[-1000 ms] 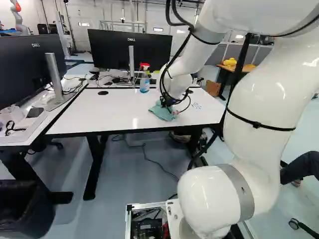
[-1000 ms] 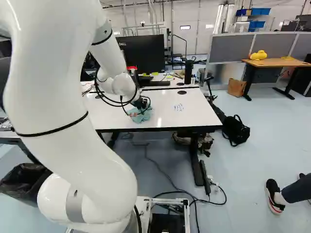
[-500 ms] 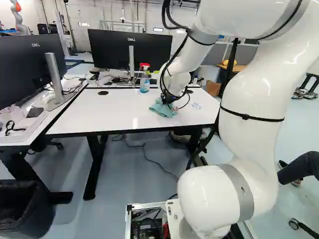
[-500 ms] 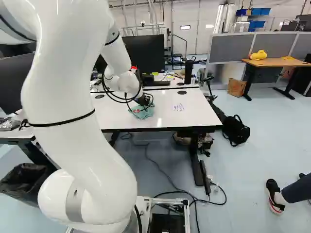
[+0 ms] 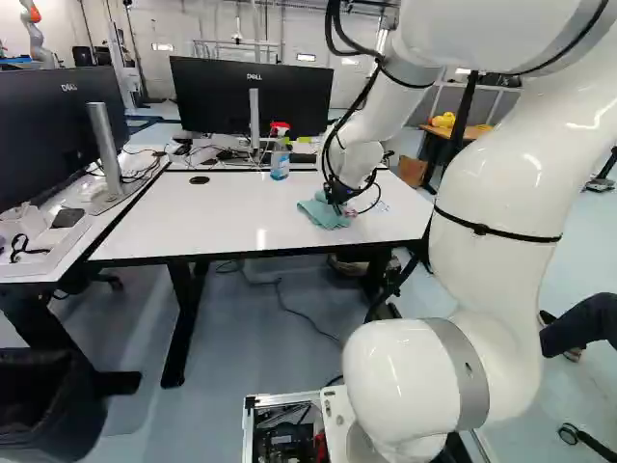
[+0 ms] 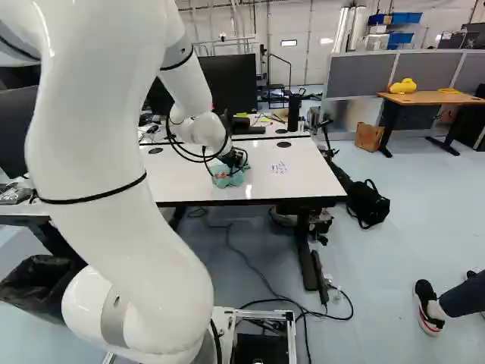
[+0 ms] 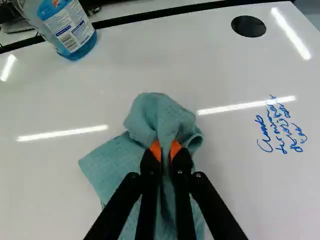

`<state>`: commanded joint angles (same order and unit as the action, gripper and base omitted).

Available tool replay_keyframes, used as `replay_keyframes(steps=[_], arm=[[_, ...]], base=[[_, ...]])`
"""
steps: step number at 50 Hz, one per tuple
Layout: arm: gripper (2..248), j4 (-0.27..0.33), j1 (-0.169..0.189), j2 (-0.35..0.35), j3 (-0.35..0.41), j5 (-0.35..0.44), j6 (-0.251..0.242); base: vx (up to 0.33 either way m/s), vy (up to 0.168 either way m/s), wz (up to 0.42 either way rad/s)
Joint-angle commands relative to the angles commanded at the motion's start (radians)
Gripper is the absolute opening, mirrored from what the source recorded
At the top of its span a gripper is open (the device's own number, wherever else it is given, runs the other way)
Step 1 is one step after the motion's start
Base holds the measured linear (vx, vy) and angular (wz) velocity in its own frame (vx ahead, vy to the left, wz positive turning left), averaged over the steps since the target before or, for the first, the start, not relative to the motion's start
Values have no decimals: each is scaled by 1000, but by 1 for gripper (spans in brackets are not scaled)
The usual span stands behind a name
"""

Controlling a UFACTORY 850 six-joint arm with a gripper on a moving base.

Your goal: Clean the table with the green towel

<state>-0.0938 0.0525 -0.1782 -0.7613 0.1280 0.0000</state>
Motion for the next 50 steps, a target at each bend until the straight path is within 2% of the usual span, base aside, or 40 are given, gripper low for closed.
replay_keyframes(steps=[24, 36, 50], arm=[[40, 0, 11, 111, 123, 0, 0], [40, 0, -4, 160, 175, 0, 0], [40, 0, -14, 185, 186, 0, 0]], base=[[0, 0, 0], [0, 0, 0], [0, 0, 0]])
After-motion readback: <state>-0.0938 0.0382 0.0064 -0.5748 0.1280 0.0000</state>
